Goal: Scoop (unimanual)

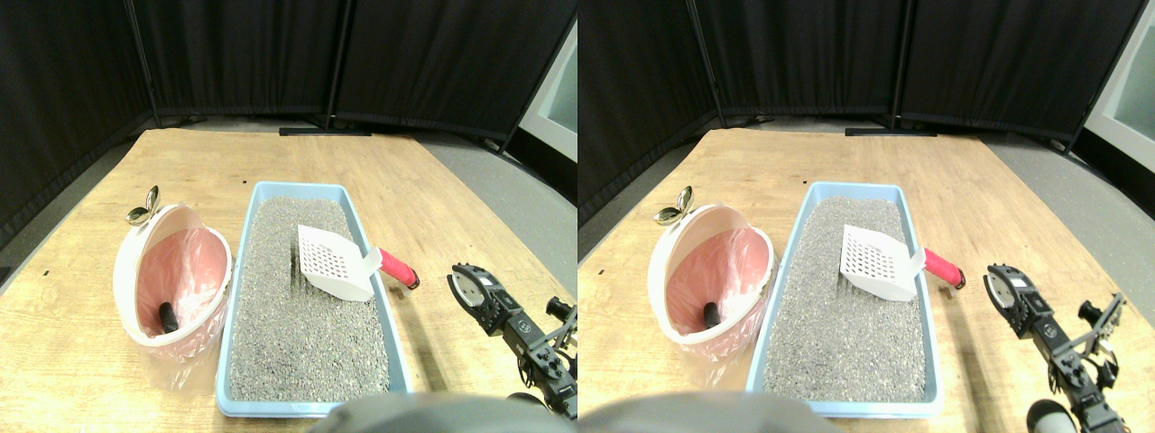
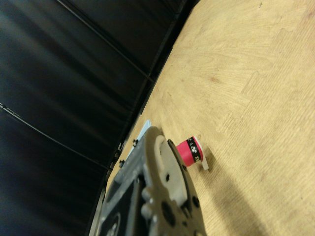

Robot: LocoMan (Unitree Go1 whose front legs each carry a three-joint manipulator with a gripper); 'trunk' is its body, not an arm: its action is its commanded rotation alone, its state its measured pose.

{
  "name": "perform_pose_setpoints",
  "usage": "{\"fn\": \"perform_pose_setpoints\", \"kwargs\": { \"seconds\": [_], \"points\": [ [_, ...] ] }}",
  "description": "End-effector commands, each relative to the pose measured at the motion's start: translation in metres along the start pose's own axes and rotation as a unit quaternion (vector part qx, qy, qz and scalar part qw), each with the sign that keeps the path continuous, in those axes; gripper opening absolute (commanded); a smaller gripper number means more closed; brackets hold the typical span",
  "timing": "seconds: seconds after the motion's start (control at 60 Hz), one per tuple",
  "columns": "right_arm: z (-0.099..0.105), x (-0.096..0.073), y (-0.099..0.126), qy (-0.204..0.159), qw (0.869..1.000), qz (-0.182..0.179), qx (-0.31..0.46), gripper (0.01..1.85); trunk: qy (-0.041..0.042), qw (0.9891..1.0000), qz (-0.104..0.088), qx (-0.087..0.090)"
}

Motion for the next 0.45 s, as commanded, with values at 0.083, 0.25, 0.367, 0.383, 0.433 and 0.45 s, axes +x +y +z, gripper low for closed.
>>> {"fn": "perform_pose_setpoints", "kwargs": {
  "seconds": [0.083, 0.25, 0.367, 0.383, 0.433, 0.45],
  "points": [
    [0.001, -0.001, 0.007, -0.012, 1.0, -0.002, 0.008, 0.06, -0.0073, 0.9999, -0.003, -0.009],
    [-0.003, 0.002, 0.011, -0.015, 1.0, 0.001, 0.004, 0.06, -0.004, 0.9999, -0.001, -0.013],
    [-0.003, 0.005, 0.013, -0.016, 1.0, 0.0, 0.006, 0.06, -0.0045, 0.9998, 0.001, -0.017],
    [-0.003, 0.005, 0.013, -0.016, 1.0, 0.0, 0.006, 0.06, -0.0046, 0.9998, 0.001, -0.017],
    [-0.003, 0.007, 0.015, -0.014, 1.0, 0.001, 0.007, 0.06, -0.0042, 0.9998, 0.004, -0.019],
    [-0.003, 0.007, 0.016, -0.014, 1.0, 0.0, 0.004, 0.06, -0.0041, 0.9998, 0.004, -0.019]
  ]
}}
